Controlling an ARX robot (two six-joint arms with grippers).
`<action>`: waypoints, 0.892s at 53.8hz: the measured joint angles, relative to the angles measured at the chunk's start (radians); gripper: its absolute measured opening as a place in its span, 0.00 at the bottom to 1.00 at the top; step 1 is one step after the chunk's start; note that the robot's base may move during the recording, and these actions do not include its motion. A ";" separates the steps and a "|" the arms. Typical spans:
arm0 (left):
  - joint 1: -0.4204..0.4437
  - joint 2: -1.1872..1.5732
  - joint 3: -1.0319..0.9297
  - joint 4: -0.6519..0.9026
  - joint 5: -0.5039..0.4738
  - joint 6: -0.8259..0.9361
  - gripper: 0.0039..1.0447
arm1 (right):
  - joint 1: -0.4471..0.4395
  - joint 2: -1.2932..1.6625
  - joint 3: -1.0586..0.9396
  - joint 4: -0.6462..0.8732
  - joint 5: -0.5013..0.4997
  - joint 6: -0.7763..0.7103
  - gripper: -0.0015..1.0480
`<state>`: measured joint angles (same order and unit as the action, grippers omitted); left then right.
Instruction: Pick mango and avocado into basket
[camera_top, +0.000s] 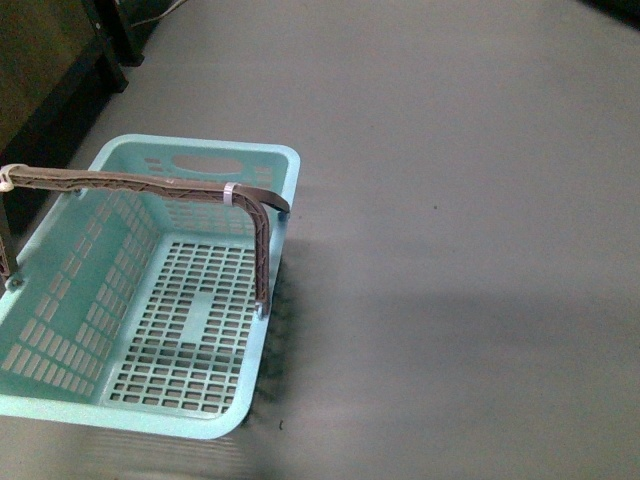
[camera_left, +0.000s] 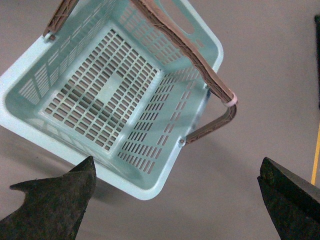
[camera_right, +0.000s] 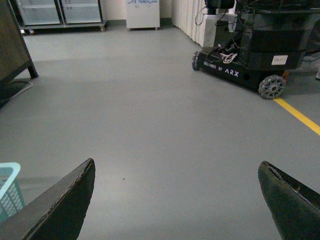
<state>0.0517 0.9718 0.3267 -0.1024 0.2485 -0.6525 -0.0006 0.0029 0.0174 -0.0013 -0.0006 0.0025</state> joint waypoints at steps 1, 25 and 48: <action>-0.003 0.019 0.001 0.014 -0.003 -0.011 0.93 | 0.000 0.000 0.000 0.000 0.000 0.000 0.92; -0.203 0.752 0.272 0.422 -0.146 -0.380 0.93 | 0.000 0.000 0.000 0.000 0.000 0.000 0.92; -0.278 1.055 0.536 0.486 -0.261 -0.571 0.93 | 0.000 0.000 0.000 0.000 0.000 0.000 0.92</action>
<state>-0.2260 2.0270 0.8631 0.3832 -0.0128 -1.2236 -0.0006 0.0029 0.0174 -0.0013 -0.0006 0.0025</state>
